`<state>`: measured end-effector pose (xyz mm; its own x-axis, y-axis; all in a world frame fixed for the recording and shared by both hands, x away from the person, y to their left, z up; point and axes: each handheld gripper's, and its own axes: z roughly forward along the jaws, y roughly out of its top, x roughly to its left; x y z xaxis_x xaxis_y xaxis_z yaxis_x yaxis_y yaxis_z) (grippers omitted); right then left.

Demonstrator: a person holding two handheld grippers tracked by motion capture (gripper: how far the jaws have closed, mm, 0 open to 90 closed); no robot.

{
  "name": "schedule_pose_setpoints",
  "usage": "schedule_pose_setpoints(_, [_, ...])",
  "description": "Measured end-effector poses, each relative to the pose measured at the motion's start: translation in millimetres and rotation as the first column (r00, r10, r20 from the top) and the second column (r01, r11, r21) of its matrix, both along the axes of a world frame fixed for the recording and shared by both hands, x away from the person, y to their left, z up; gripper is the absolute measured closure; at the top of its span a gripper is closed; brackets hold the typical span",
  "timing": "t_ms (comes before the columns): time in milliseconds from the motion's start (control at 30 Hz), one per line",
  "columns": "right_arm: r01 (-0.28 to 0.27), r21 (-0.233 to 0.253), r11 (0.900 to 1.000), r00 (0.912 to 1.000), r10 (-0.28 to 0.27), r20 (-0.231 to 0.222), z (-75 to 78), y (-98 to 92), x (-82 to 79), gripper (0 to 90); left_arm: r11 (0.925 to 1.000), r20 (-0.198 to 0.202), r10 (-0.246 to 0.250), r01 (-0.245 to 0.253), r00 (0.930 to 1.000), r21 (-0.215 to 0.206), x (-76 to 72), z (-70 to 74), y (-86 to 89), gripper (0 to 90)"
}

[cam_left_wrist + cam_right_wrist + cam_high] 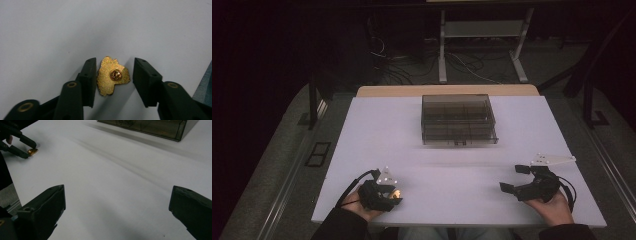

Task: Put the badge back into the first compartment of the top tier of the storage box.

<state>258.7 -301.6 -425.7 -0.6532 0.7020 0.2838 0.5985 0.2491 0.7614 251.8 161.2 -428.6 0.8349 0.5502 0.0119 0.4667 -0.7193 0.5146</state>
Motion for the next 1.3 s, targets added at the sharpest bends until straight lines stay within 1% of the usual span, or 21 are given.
schedule_pose_setpoints(33, [0.0,0.0,1.0,1.0,0.0,0.003,0.1,0.0,-0.1,0.2,1.0,-0.004,-0.004,0.004,1.0,0.007,0.2,0.5,-0.2,58.0])
schedule_pose_setpoints(67, [-0.001,0.0,1.0,1.0,0.001,0.004,0.1,-0.1,-0.3,0.2,1.0,-0.003,-0.001,0.001,1.0,0.003,0.1,0.2,-0.3,58.2])
schedule_pose_setpoints(167, [0.0,0.001,1.0,1.0,0.0,0.001,0.1,-0.5,-0.1,0.2,1.0,-0.011,-0.003,0.003,0.9999,0.009,1.0,0.9,-0.4,58.5])
schedule_pose_setpoints(200, [0.001,0.001,1.0,1.0,-0.001,0.001,0.1,-0.5,-0.1,0.2,0.9999,-0.019,-0.004,0.004,0.9998,0.016,1.5,1.8,-0.8,58.5])
schedule_pose_setpoints(233, [0.0,0.001,1.0,1.0,0.0,0.001,0.1,-0.5,-0.1,0.2,0.9999,-0.018,-0.005,0.006,0.9998,0.01,2.0,1.4,-1.2,58.6])
schedule_pose_setpoints(300, [-0.001,0.0,1.0,1.0,0.001,0.001,0.0,-0.5,-0.2,0.2,0.9998,-0.02,-0.012,0.012,0.9997,0.014,2.6,1.9,-1.1,58.6])
schedule_pose_setpoints(367, [0.0,-0.002,1.0,1.0,0.0,0.0,-0.2,-0.7,0.2,0.2,1.0,-0.022,-0.009,0.009,0.9997,0.002,2.6,1.5,-0.5,58.6])
schedule_pose_setpoints(433, [0.001,-0.001,1.0,1.0,-0.001,0.0,-0.3,-0.7,0.3,0.1,0.9999,-0.028,-0.014,0.014,0.9995,0.007,3.3,2.3,0.6,58.6])
schedule_pose_setpoints(467, [0.001,-0.001,1.0,1.0,-0.001,0.0,-0.3,-0.6,0.3,0.2,0.9999,-0.026,-0.01,0.01,0.9996,-0.004,3.3,1.6,0.7,58.6])
schedule_pose_setpoints(600, [0.0,-0.001,1.0,1.0,0.0,0.0,-0.1,-0.5,0.0,0.2,0.9997,-0.051,-0.006,0.005,0.9987,-0.026,4.4,3.3,2.2,58.6])
schedule_pose_setpoints(633, [0.0,-0.001,1.0,1.0,0.0,0.0,0.0,-0.6,0.0,0.2,0.9996,-0.046,-0.011,0.01,0.9989,-0.024,5.0,4.5,2.5,58.6])
schedule_pose_setpoints(667, [0.001,-0.001,1.0,1.0,-0.001,0.001,0.0,-0.9,0.1,0.1,0.9994,-0.047,-0.004,0.003,0.9989,-0.036,4.7,5.4,2.1,58.6])
schedule_pose_setpoints(700, [0.001,0.0,1.0,1.0,-0.001,0.001,0.1,-1.1,0.1,0.1,0.9994,-0.044,-0.008,0.007,0.999,-0.035,5.4,7.1,2.5,58.6])
schedule_pose_setpoints(733, [0.003,0.001,1.0,1.0,-0.003,-0.005,0.3,-1.1,-0.3,0.2,0.9991,-0.042,-0.008,0.006,0.9991,-0.043,5.7,8.5,2.5,58.7])
schedule_pose_setpoints(800, [0.003,0.001,1.0,1.0,-0.003,-0.001,0.3,-1.3,-0.3,0.2,0.9986,-0.036,-0.005,0.003,0.9993,-0.052,6.6,12.0,2.3,58.6])
schedule_pose_setpoints(900, [0.002,0.002,1.0,1.0,-0.002,-0.001,0.4,-1.4,-0.3,0.1,0.9984,-0.029,-0.013,0.011,0.9995,-0.055,8.5,17.8,2.5,58.6])
schedule_pose_setpoints(1000, [0.002,0.003,1.0,1.0,-0.002,0.001,0.4,-1.5,-0.3,0.2,0.9977,-0.03,-0.011,0.009,0.9995,-0.068,9.5,22.6,2.2,58.6])
schedule_pose_setpoints(1100, [0.001,0.003,1.0,1.0,-0.001,0.001,0.5,-1.6,-0.4,0.2,0.9979,-0.022,-0.019,0.018,0.9996,-0.062,11.4,28.7,2.2,58.6])
schedule_pose_setpoints(1167, [0.001,0.004,1.0,1.0,-0.001,0.001,0.5,-1.5,-0.4,0.1,0.9975,-0.014,-0.02,0.019,0.9997,-0.068,12.9,32.1,1.9,58.6])
schedule_pose_setpoints(1300, [0.0,0.005,1.0,1.0,0.0,0.002,0.6,-1.6,-0.5,0.1,0.9971,-0.013,-0.023,0.022,0.9996,-0.073,15.8,38.8,0.7,58.6])
